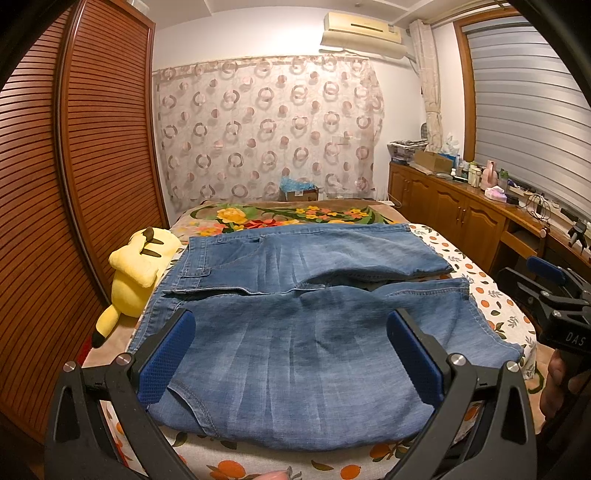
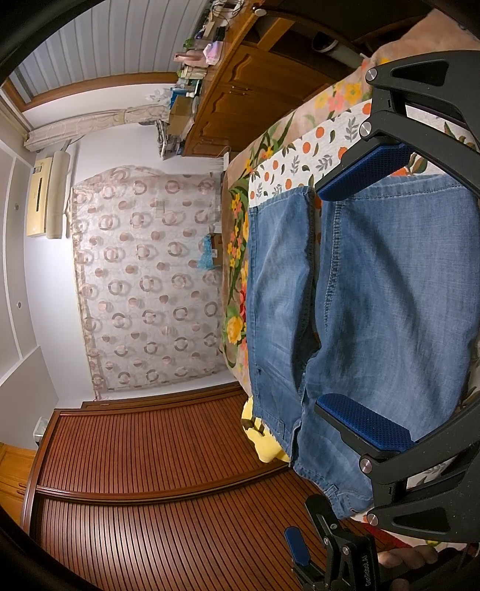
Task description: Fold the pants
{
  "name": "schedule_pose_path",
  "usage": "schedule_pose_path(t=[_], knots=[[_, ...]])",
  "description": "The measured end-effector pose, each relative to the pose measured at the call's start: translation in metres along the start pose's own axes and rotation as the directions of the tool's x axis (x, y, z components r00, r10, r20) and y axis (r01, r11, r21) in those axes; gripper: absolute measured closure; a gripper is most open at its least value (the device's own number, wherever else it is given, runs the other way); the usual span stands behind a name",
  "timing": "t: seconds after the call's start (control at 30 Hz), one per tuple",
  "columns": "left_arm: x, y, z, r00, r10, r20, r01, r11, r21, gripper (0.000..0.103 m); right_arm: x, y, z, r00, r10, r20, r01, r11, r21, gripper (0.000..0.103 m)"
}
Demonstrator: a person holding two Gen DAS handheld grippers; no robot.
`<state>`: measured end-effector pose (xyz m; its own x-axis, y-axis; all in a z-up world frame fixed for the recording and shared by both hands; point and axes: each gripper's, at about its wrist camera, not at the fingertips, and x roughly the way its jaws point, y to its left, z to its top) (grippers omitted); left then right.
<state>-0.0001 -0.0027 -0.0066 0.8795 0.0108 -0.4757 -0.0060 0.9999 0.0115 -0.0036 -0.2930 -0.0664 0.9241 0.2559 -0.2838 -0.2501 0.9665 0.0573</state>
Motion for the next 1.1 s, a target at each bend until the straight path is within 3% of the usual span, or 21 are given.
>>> schedule_pose_path(t=[0.67, 0.9, 1.1], knots=[[-0.001, -0.005, 0.002, 1.0, -0.004, -0.005, 0.004, 1.0, 0.001, 0.0, 0.003, 0.0, 0.0, 1.0, -0.001, -0.006, 0.001, 1.0, -0.002, 0.0], [0.014, -0.003, -0.006, 0.999, 0.0, -0.048, -0.001, 1.0, -0.009, 0.0, 0.012, -0.004, -0.003, 0.999, -0.013, -0.043, 0.013, 1.0, -0.01, 0.0], [0.032, 0.022, -0.017, 0.996, 0.008, -0.086, -0.01, 1.0, -0.025, 0.0, 0.021, -0.012, -0.002, 0.997, -0.035, -0.074, 0.035, 0.999, -0.009, 0.0]])
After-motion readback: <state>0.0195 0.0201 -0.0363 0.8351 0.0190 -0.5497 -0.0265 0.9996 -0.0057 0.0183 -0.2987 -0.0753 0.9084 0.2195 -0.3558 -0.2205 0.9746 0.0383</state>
